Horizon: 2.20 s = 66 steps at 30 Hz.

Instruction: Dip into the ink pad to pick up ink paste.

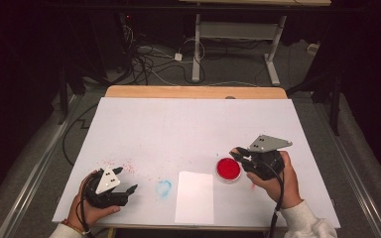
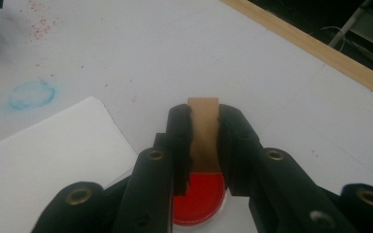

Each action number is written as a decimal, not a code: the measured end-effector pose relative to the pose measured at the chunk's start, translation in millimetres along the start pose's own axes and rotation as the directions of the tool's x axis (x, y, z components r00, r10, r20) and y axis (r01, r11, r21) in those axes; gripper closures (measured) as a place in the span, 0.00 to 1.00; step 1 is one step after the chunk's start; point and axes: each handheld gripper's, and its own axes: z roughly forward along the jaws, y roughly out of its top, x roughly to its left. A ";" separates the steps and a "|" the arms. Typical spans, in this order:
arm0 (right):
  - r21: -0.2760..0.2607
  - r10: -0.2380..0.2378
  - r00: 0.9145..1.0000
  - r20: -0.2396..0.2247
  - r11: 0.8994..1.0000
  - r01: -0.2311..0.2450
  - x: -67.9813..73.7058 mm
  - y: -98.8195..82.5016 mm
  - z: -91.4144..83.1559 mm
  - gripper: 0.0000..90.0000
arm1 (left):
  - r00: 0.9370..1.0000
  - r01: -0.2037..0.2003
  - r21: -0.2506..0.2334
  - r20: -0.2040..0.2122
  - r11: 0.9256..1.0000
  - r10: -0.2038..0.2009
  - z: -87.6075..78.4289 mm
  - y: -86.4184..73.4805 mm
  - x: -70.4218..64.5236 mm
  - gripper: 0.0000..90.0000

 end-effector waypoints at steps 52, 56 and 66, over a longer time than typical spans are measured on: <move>0.232 0.013 0.999 -0.051 0.973 -0.001 1.6 -38.5 70.6 0.85 | 1.000 0.010 -0.002 0.005 1.000 -0.010 1.5 -0.5 1.4 0.27; 0.232 0.014 0.998 -0.054 0.973 -0.001 1.3 -38.4 70.9 0.85 | 1.000 0.011 0.003 0.009 1.000 -0.011 3.1 -0.6 2.1 0.27; 0.237 0.004 0.999 -0.044 0.972 0.006 3.1 -38.1 70.8 0.85 | 1.000 0.011 -0.002 0.007 1.000 -0.011 -0.4 -2.2 0.7 0.27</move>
